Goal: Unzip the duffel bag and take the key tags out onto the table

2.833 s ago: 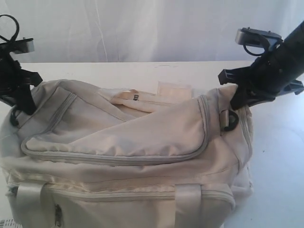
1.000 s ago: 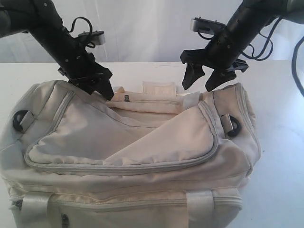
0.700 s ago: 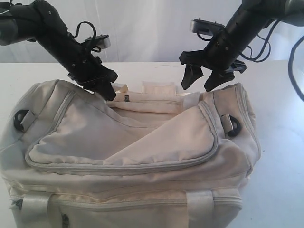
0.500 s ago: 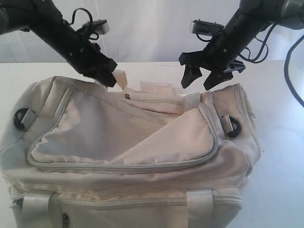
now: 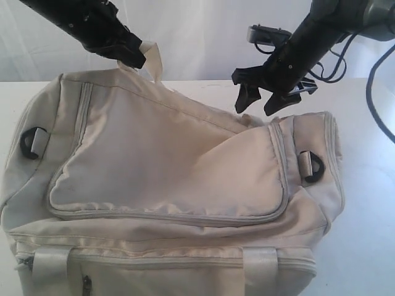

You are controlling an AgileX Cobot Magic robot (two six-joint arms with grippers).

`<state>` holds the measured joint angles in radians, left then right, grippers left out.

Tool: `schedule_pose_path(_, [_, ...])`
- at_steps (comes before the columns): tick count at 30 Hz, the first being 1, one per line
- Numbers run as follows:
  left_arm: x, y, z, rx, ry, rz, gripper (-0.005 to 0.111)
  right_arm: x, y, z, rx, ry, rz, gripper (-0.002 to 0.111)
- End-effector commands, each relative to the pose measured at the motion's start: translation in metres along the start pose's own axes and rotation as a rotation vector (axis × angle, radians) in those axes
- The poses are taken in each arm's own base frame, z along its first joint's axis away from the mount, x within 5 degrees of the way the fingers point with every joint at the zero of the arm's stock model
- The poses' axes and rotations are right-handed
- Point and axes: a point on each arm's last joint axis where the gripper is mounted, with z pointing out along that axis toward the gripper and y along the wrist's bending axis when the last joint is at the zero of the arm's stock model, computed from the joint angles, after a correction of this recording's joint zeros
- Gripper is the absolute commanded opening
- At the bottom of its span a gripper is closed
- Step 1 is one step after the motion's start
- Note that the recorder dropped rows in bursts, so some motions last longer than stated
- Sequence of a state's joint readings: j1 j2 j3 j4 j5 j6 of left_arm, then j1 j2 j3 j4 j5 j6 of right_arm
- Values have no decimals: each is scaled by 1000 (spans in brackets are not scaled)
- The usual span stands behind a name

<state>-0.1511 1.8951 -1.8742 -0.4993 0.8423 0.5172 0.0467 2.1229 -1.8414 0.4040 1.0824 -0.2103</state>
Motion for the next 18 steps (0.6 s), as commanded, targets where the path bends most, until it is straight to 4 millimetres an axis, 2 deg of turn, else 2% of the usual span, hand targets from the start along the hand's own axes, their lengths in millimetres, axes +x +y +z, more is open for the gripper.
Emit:
schedule_pose_path(1, [-11, -10, -20, 7, -75, 11, 1, 6, -3, 14, -11, 89, 4, 63])
schedule_pose_path(3, [-11, -10, -20, 9, -74, 11, 1, 8, -5, 19, -14, 116, 16, 60])
schedule_pose_path(5, [-11, -11, -20, 11, -70, 11, 1, 8, -6, 21, -12, 112, 18, 48])
schedule_pose_path(9, [-10, -11, -20, 18, -59, 12, 1, 2, -3, 13, -16, 50, 18, 2])
schedule_pose_path(18, [-8, -10, -20, 9, -35, 16, 1, -5, 17, -42, -9, -106, -25, 0])
